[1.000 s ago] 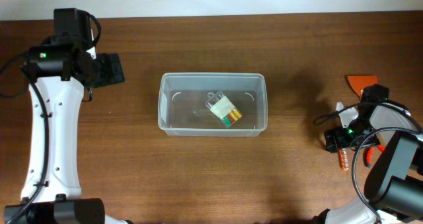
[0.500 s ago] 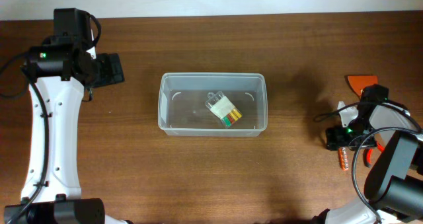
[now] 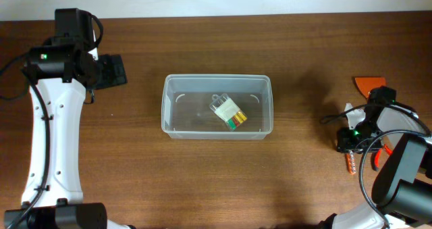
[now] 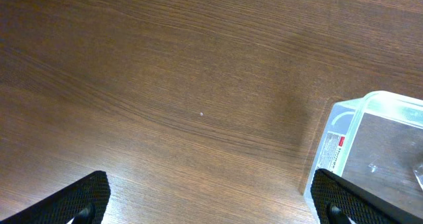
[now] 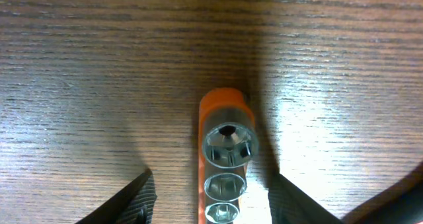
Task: Pack container
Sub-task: 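Align and close the right gripper on the orange socket rail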
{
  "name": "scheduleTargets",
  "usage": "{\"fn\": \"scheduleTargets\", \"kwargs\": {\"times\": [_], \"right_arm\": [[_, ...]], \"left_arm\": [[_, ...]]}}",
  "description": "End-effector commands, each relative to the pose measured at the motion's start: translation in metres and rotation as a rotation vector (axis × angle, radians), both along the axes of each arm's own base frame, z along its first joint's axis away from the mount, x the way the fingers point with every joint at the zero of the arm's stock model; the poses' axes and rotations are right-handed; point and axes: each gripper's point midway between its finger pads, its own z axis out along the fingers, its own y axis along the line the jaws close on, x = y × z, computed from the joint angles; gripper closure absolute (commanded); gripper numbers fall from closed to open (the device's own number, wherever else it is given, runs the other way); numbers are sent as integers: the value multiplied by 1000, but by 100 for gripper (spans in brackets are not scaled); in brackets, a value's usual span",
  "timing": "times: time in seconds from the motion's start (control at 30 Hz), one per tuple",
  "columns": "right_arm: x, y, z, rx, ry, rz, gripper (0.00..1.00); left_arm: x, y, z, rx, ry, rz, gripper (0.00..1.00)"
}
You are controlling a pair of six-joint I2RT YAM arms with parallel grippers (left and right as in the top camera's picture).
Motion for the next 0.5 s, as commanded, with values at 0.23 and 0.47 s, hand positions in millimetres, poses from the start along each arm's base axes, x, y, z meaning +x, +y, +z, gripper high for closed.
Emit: {"fn": "scheduleTargets", "kwargs": {"times": [0.23, 0.47], "right_arm": [[-5, 1, -7, -5, 30, -5, 56], [-5, 0, -7, -10, 32, -5, 62]], "left_arm": [[1, 4, 8, 16, -23, 5, 1], [1, 4, 8, 16, -23, 5, 1]]}}
